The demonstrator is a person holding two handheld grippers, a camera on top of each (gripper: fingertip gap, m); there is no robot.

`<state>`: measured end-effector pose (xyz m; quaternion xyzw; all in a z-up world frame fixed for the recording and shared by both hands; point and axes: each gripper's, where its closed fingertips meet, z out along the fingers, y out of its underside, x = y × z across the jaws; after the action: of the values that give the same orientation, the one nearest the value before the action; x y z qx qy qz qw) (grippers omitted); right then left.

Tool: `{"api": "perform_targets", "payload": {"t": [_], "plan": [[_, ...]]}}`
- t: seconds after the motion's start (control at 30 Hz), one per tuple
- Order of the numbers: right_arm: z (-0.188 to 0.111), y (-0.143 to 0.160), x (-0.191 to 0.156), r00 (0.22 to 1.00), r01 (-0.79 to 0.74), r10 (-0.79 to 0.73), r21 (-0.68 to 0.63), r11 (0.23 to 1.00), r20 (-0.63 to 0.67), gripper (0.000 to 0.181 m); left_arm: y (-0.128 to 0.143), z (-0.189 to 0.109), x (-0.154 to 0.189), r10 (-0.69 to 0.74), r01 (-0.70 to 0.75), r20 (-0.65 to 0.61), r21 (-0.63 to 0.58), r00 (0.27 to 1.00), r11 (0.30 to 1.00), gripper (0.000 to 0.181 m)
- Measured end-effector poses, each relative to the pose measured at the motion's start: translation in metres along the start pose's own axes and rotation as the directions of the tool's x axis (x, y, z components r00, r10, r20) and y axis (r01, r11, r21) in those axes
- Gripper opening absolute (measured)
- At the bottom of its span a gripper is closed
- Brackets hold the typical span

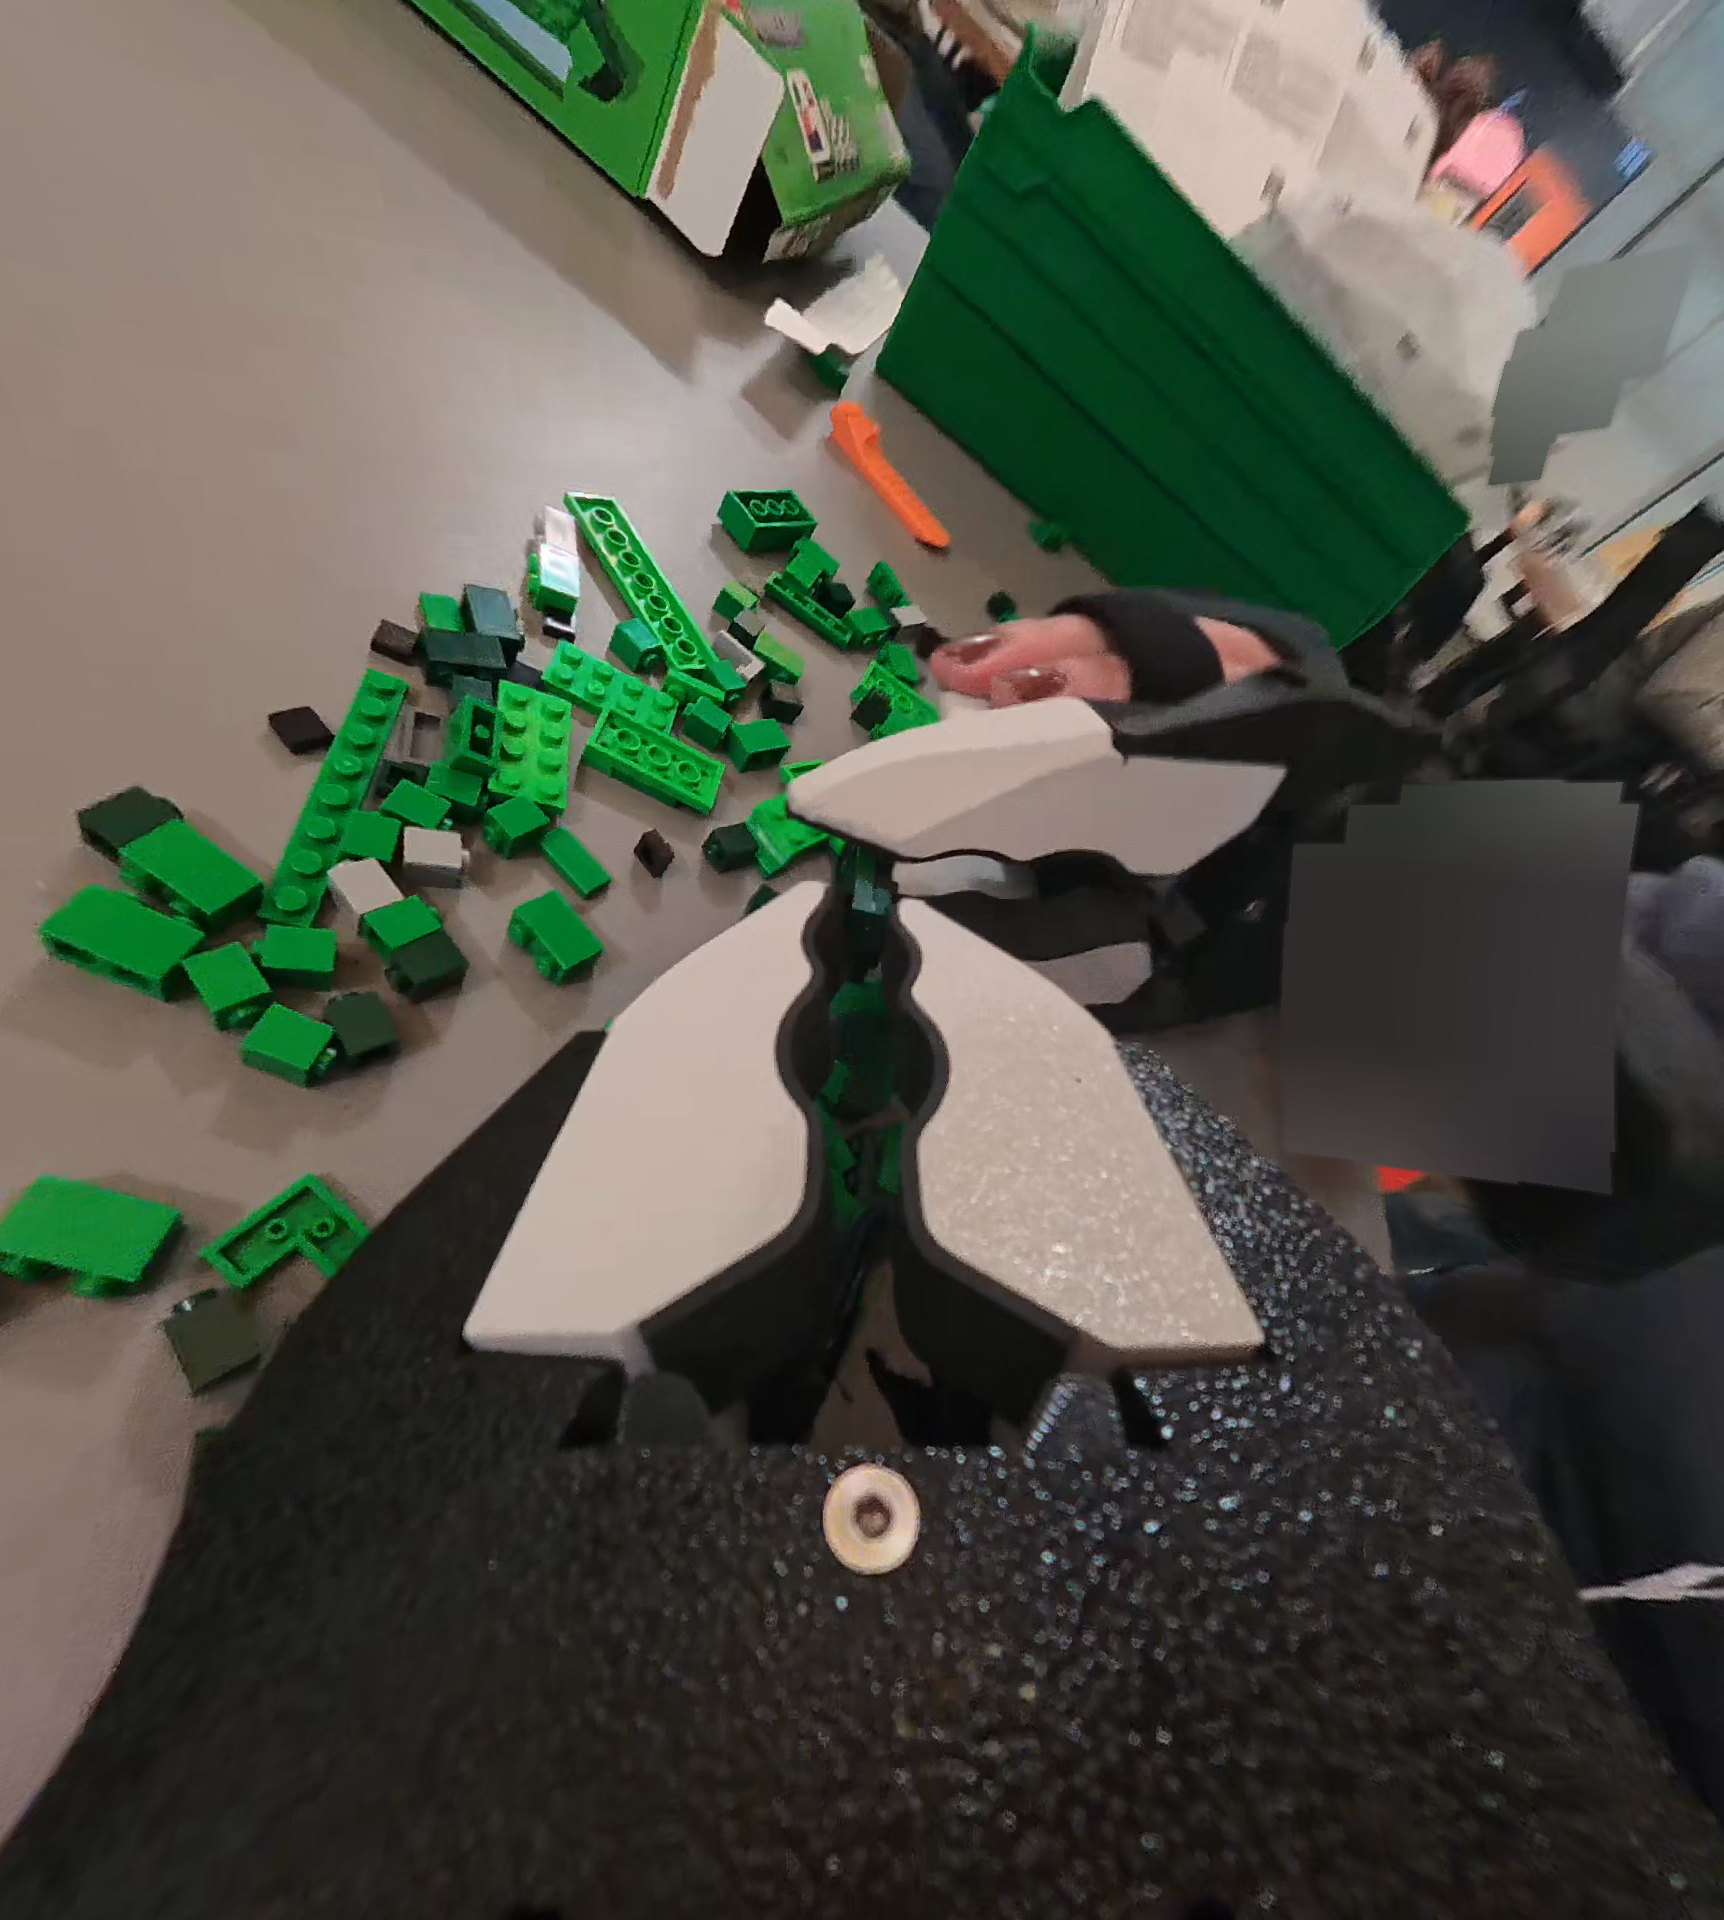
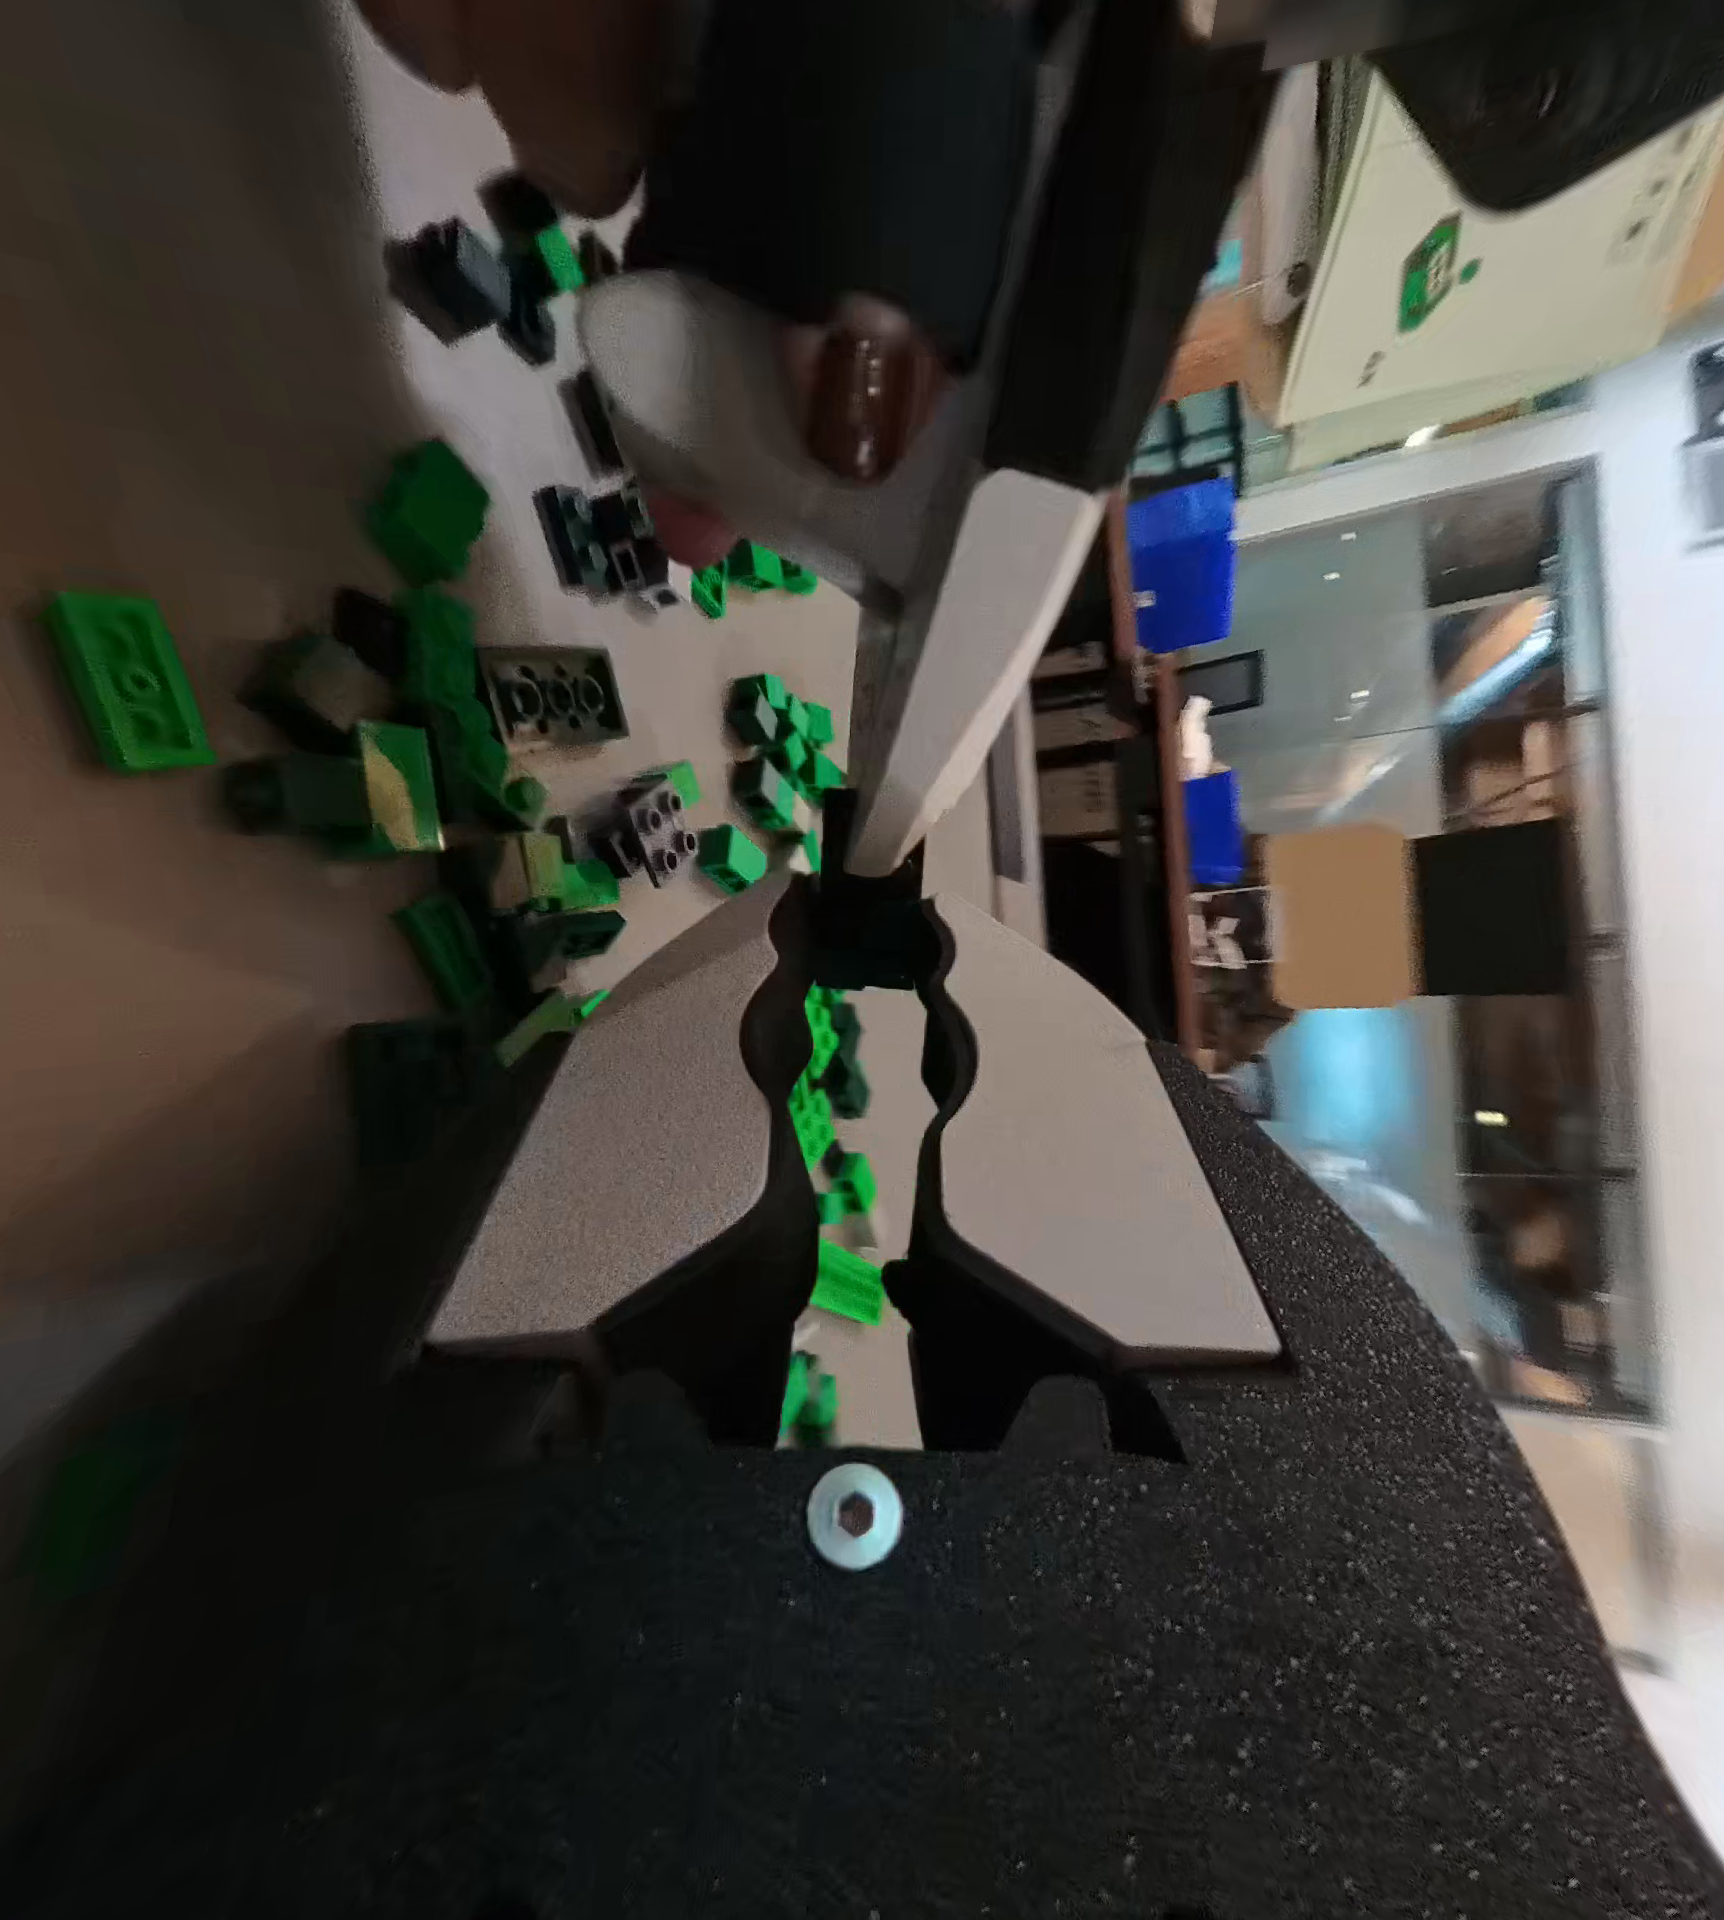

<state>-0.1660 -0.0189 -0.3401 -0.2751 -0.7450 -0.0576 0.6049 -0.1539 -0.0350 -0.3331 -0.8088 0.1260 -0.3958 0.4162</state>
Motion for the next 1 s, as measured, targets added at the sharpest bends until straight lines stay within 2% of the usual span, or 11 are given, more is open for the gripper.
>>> {"api": "perform_targets", "payload": {"t": [0.03,0.13,0.37,0.43,0.47,0.77,0.9,1.0], "plan": [[0.001,0.001,0.001,0.998,0.057,-0.057,-0.021,0.998,-0.03,0.018,0.0,0.0,-0.001,-0.034,0.034,-0.016,0.013,0.999,0.999,0.006],[0.003,0.003,0.003,0.984,0.152,-0.157,-0.058,0.987,-0.08,0.018,0.0,0.001,-0.003,-0.103,0.105,-0.048,0.03,0.993,0.994,0.007],[0.003,0.003,0.008,0.955,0.249,-0.259,-0.084,0.965,-0.145,0.018,-0.003,0.001,-0.004,-0.218,0.227,-0.121,0.063,0.968,0.972,0.007],[0.0,-0.002,0.016,0.925,0.304,-0.316,-0.088,0.948,-0.209,0.015,-0.011,-0.004,-0.001,-0.298,0.324,-0.216,0.094,0.93,0.941,0.006],[0.0,-0.002,0.016,0.924,0.31,-0.323,-0.097,0.946,-0.203,0.014,-0.01,-0.003,-0.002,-0.307,0.334,-0.223,0.096,0.925,0.938,0.006],[0.006,0.011,0.005,0.999,-0.028,0.025,-0.052,0.998,-0.045,0.02,-0.007,0.0,-0.013,-0.15,0.154,-0.039,0.112,0.988,0.982,0.006],[0.006,0.022,-0.003,0.979,-0.192,0.196,-0.065,0.979,0.057,0.025,-0.012,-0.004,-0.017,-0.115,0.115,-0.003,0.146,0.993,0.983,0.006],[0.002,0.017,-0.003,0.908,-0.396,0.394,-0.017,0.918,0.143,0.025,-0.014,-0.006,-0.013,-0.079,0.081,-0.018,0.157,0.997,0.984,0.006]]}}
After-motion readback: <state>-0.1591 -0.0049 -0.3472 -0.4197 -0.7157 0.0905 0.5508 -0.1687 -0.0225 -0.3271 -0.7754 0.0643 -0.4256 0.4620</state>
